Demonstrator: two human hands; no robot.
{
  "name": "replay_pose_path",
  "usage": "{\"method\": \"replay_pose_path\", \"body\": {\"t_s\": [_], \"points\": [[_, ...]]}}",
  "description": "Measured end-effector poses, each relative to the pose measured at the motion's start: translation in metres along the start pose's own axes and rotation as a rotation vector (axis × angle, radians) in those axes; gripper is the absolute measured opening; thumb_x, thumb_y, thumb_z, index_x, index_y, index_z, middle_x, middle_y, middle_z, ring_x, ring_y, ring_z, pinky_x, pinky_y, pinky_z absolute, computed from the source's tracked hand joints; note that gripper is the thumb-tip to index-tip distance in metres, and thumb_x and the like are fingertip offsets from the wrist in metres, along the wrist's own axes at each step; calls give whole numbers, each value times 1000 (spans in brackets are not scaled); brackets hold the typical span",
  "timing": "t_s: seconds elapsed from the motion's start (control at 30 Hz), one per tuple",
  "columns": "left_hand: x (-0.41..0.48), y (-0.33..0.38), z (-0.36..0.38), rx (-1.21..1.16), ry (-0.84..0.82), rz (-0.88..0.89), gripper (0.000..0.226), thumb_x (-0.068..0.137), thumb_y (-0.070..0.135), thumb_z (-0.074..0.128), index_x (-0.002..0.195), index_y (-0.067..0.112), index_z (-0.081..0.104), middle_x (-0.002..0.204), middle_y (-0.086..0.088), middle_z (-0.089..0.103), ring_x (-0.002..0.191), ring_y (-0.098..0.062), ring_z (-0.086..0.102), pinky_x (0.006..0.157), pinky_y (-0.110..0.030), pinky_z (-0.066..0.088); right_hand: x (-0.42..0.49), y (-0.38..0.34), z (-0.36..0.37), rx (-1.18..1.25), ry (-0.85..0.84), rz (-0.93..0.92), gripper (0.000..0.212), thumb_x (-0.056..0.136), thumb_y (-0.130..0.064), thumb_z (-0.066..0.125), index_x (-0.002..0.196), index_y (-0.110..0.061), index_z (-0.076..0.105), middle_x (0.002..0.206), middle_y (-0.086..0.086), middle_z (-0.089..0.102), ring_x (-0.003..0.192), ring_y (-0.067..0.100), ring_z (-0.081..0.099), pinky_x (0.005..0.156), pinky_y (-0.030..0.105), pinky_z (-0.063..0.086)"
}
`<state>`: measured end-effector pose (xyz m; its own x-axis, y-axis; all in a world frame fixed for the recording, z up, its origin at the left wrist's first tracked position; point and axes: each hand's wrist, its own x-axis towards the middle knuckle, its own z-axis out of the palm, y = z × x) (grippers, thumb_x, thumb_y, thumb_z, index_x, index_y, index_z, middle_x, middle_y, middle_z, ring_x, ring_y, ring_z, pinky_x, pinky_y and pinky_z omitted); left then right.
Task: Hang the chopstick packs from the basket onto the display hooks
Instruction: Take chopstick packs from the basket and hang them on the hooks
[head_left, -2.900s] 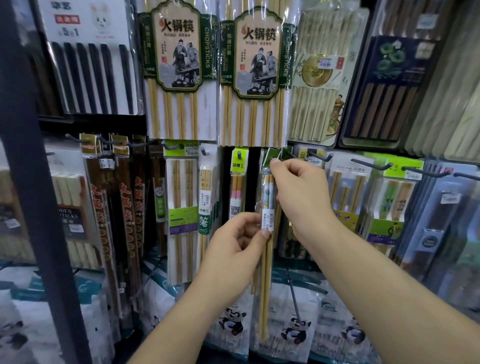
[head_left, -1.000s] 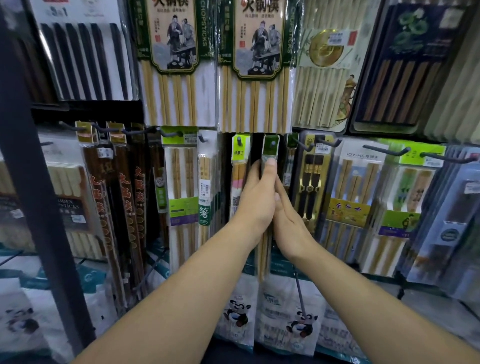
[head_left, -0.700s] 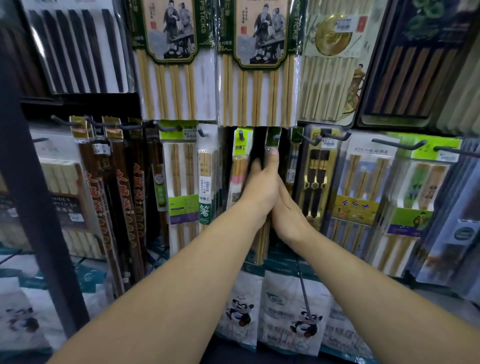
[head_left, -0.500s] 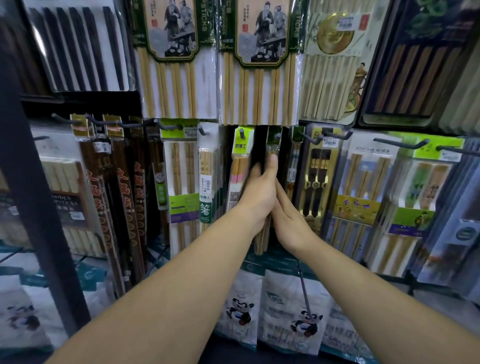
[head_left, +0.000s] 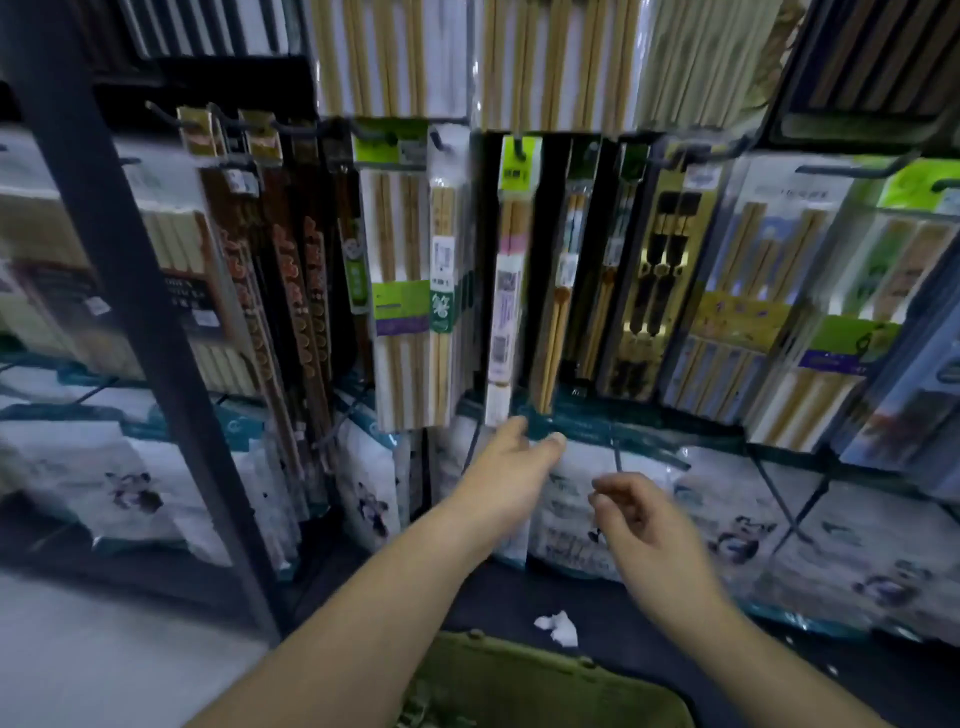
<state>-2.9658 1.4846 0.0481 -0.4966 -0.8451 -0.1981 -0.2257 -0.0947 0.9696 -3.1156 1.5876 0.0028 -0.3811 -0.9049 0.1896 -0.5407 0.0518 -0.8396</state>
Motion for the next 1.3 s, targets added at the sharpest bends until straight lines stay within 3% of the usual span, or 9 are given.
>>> {"method": "replay_pose_path", "body": {"t_s": [0.1,0.27,0.4,0.5,0.63,0.8,0.93,1.17,1.3], "points": [[-22,-64,-9,-57,-13,-159,24,107,36,54,121,21,65,126,-4,70,110,-16,70,90,-29,55,-49,39,27,-99,-214,88,16,99,-31,61,85,-37,64,76,-19,65,66,1,60,54,13,42],[-51,-167,-42,350,259,-272,13,105,26,54,99,16,60,89,-8,65,78,-26,63,71,-38,51,-106,108,87,-287,-492,183,14,93,-23,66,81,-30,67,77,-12,70,73,5,64,66,24,45],[-85,-244,-57,569,555,-373,19,95,27,59,102,11,52,112,-18,56,106,-43,54,90,-50,47,-142,162,132,-357,-645,328,10,93,-14,66,90,-11,75,87,2,72,83,19,65,66,18,43],[-100,-287,-63,616,570,-490,44,96,38,61,122,4,52,128,-26,53,122,-47,49,101,-52,42,-165,198,160,-368,-725,454,14,93,3,60,94,12,71,97,32,70,93,44,65,66,23,45],[-114,-326,-68,519,445,-539,36,101,55,50,111,20,48,101,-9,61,108,-42,61,82,-42,44,-186,233,192,-407,-829,502,14,93,-7,63,103,-4,72,107,19,71,105,35,66,89,37,53],[-131,-348,-67,523,388,-468,35,99,61,42,110,27,41,105,-9,64,98,-37,63,84,-47,52,-203,250,223,-496,-959,393,35,93,-32,68,123,-15,67,124,9,66,106,30,63,85,32,50],[-127,-354,-67,532,413,-453,32,99,60,42,109,29,42,101,-6,64,93,-34,63,79,-42,50,-215,256,237,-591,-1118,315,38,90,-43,71,122,-22,64,122,9,62,104,28,61,82,34,50],[-123,-364,-68,509,434,-428,31,98,59,45,109,30,45,91,7,63,85,-24,66,73,-38,51,-214,264,245,-593,-1198,291,43,94,-45,68,130,-21,63,125,8,65,107,27,62,81,29,45],[-122,-366,-69,524,444,-422,29,98,56,47,107,29,44,87,15,60,77,-5,60,65,-31,42,-212,266,244,-536,-1210,372,44,94,-46,68,131,-22,63,123,4,66,96,19,59,77,29,44]]}}
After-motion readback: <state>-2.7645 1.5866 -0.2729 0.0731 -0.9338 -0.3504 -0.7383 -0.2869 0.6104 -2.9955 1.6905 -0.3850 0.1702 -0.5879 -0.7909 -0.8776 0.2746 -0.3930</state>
